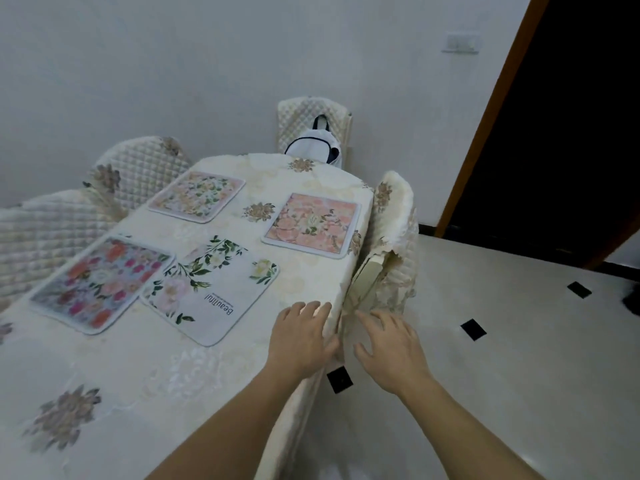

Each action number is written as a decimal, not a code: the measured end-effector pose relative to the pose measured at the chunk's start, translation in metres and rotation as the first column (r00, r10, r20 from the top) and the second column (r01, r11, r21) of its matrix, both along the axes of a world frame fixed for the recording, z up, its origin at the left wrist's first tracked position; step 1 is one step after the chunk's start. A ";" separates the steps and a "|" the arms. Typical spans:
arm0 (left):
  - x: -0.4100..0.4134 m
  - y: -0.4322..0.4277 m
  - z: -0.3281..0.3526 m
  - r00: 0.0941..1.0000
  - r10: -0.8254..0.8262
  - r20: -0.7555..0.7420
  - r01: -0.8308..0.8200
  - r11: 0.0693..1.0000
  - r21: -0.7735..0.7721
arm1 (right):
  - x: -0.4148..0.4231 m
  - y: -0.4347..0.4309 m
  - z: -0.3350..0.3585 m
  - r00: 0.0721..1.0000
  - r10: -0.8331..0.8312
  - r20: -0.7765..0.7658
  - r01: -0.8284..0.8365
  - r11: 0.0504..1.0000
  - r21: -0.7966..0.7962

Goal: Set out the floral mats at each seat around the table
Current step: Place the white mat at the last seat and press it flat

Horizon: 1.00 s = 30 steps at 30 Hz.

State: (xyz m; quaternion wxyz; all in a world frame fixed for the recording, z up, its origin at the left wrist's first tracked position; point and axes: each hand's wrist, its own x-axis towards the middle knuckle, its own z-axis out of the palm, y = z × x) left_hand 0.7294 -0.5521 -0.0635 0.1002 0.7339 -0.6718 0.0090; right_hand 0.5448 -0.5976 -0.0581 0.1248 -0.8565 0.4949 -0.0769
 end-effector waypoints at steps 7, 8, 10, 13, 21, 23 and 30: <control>0.061 -0.025 -0.009 0.984 0.179 -0.017 -0.178 0.983 0.049 | 0.078 -0.057 -0.012 0.987 0.162 -0.007 -0.162 0.986 0.040; 0.073 -0.029 -0.011 0.977 0.214 -0.016 -0.212 0.975 0.063 | 0.091 -0.067 -0.014 0.981 0.191 0.000 -0.191 0.981 0.040; 0.092 -0.034 -0.014 0.961 0.276 -0.012 -0.275 0.959 0.068 | 0.112 -0.082 -0.017 0.970 0.244 0.006 -0.244 0.969 0.032; 0.122 -0.045 -0.021 0.921 0.389 -0.019 -0.387 0.920 0.063 | 0.150 -0.112 -0.024 0.939 0.344 0.001 -0.344 0.938 0.036; 0.183 -0.073 -0.025 0.703 0.710 -0.043 -0.704 0.703 0.101 | 0.263 -0.195 -0.041 0.768 0.640 0.008 -0.640 0.768 0.018; 0.192 -0.071 -0.024 0.621 0.783 -0.034 -0.777 0.621 0.106 | 0.288 -0.210 -0.042 0.719 0.694 0.031 -0.695 0.718 0.038; 0.207 -0.044 -0.023 0.251 0.964 -0.083 -0.945 0.263 0.195 | 0.354 -0.229 -0.053 0.545 0.838 0.003 -0.837 0.544 0.056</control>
